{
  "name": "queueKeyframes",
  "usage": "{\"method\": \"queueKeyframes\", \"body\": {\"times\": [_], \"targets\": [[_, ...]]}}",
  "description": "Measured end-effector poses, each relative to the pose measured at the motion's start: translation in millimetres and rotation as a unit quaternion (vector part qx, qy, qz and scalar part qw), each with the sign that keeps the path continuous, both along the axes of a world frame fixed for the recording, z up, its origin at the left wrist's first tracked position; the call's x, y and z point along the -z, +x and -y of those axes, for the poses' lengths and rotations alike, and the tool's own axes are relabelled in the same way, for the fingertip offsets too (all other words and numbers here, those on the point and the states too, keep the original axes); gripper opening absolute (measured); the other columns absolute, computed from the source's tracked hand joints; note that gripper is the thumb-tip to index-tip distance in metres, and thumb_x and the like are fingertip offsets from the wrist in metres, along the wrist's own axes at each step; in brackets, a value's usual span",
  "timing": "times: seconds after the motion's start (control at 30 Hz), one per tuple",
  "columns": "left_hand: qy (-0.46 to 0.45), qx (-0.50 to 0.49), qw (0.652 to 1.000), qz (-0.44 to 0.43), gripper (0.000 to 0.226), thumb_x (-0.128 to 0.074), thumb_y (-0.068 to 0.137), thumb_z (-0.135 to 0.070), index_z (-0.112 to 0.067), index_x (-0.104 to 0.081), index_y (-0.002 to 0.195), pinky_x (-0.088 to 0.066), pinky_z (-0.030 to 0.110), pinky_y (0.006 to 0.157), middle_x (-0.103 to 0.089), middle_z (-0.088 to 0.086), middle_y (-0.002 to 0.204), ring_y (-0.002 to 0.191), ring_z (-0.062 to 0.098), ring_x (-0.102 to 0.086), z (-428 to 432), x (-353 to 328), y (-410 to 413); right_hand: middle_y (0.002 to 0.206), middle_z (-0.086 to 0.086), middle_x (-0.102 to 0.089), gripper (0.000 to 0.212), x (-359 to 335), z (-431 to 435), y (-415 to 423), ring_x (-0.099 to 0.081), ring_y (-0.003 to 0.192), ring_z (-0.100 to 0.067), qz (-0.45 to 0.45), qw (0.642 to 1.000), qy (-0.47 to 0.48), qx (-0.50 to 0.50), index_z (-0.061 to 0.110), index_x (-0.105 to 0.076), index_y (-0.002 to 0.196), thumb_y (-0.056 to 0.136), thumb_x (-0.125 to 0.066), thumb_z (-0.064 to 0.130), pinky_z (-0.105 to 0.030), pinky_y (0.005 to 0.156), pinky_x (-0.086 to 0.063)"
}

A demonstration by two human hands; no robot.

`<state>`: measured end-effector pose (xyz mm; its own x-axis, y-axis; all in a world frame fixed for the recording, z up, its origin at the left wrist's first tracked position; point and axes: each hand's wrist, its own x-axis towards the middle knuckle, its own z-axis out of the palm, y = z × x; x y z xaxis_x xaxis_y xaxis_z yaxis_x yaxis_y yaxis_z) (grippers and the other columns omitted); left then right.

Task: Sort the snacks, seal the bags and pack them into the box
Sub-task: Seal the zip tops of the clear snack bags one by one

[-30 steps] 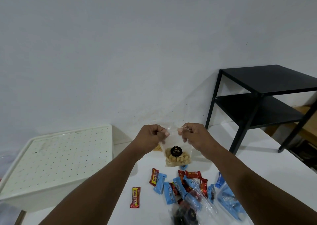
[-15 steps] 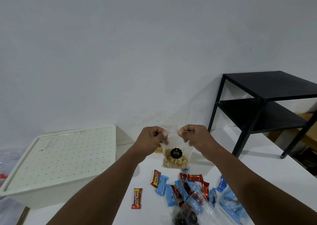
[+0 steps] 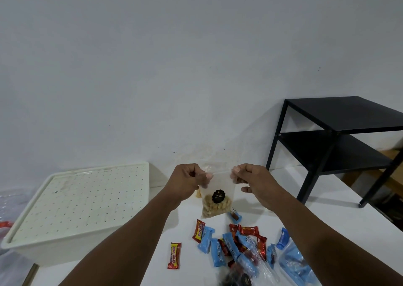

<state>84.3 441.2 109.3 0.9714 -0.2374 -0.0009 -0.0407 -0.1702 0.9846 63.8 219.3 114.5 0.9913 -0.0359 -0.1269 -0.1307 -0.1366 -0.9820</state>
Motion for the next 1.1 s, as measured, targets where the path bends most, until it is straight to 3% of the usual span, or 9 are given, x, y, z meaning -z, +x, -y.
{"method": "queueKeyframes", "body": {"times": [0.1,0.2,0.3,0.37,0.63,0.8,0.93,1.1], "targets": [[-0.003,0.033,0.999,-0.033,0.035,-0.080,0.082,-0.026,0.008,-0.071,0.087,-0.054,0.029,0.072,-0.076,0.020,0.087,0.076,0.020,-0.069,-2,-1,-2,0.091,-0.004,-0.073,0.013,5,-1,-2,-0.062,0.088,-0.017,0.012,1.000,0.025,0.009,0.015,-0.067,0.093,0.097,-0.059,0.024,-0.036,0.078,-0.046],[-0.002,0.085,0.988,-0.125,0.049,-0.073,0.085,-0.044,0.004,-0.074,0.097,-0.058,0.029,0.075,-0.076,0.019,0.099,0.084,0.024,-0.072,-1,-6,-2,0.089,-0.002,-0.067,0.013,1,-3,-2,-0.059,0.086,-0.014,0.031,0.999,0.000,-0.034,0.019,-0.066,0.087,0.097,-0.061,0.024,-0.032,0.076,-0.046],[0.002,0.123,0.981,-0.150,0.041,-0.069,0.091,-0.039,0.001,-0.072,0.099,-0.056,0.029,0.071,-0.074,0.023,0.102,0.084,0.025,-0.071,-1,-6,-2,0.073,-0.003,-0.050,0.013,-4,-10,-1,-0.044,0.061,-0.007,0.061,0.995,-0.070,-0.038,0.018,-0.070,0.085,0.095,-0.065,0.024,-0.015,0.056,-0.038],[-0.004,0.128,0.980,-0.152,0.036,-0.067,0.094,-0.032,0.002,-0.071,0.102,-0.053,0.029,0.072,-0.075,0.022,0.099,0.081,0.021,-0.072,1,-5,-4,0.063,-0.001,-0.037,0.013,-4,-13,0,-0.032,0.048,-0.004,0.070,0.994,-0.080,-0.030,0.015,-0.072,0.088,0.095,-0.065,0.024,-0.013,0.046,-0.031],[-0.027,0.133,0.978,-0.159,0.024,-0.069,0.093,-0.028,-0.005,-0.073,0.098,-0.054,0.030,0.074,-0.073,0.014,0.094,0.081,0.020,-0.069,16,-1,-7,0.067,-0.006,-0.064,0.013,-3,-23,-2,-0.062,0.064,-0.019,0.035,0.999,-0.025,-0.015,0.014,-0.065,0.094,0.100,-0.055,0.019,-0.029,0.055,-0.046],[-0.029,0.119,0.983,-0.135,0.017,-0.075,0.088,-0.027,-0.011,-0.068,0.088,-0.054,0.023,0.062,-0.072,0.013,0.088,0.072,0.017,-0.070,24,1,-11,0.073,-0.002,-0.066,0.015,2,-27,-2,-0.064,0.073,-0.020,0.019,1.000,-0.007,0.006,0.017,-0.066,0.098,0.101,-0.053,0.024,-0.030,0.063,-0.052],[-0.021,0.102,0.987,-0.124,0.021,-0.072,0.091,-0.024,-0.004,-0.072,0.095,-0.054,0.024,0.066,-0.073,0.011,0.087,0.071,0.013,-0.068,23,7,-12,0.071,-0.004,-0.067,0.020,2,-28,-5,-0.065,0.069,-0.020,0.000,0.998,0.059,-0.003,0.009,-0.064,0.099,0.097,-0.059,0.028,-0.030,0.060,-0.052],[-0.010,0.092,0.989,-0.111,0.024,-0.069,0.094,-0.023,0.000,-0.072,0.102,-0.054,0.021,0.067,-0.073,0.013,0.092,0.073,0.013,-0.068,23,14,-13,0.075,-0.010,-0.070,0.013,8,-26,-7,-0.066,0.068,-0.020,-0.005,0.996,0.083,-0.026,0.006,-0.063,0.101,0.090,-0.066,0.011,-0.028,0.056,-0.051]]}}
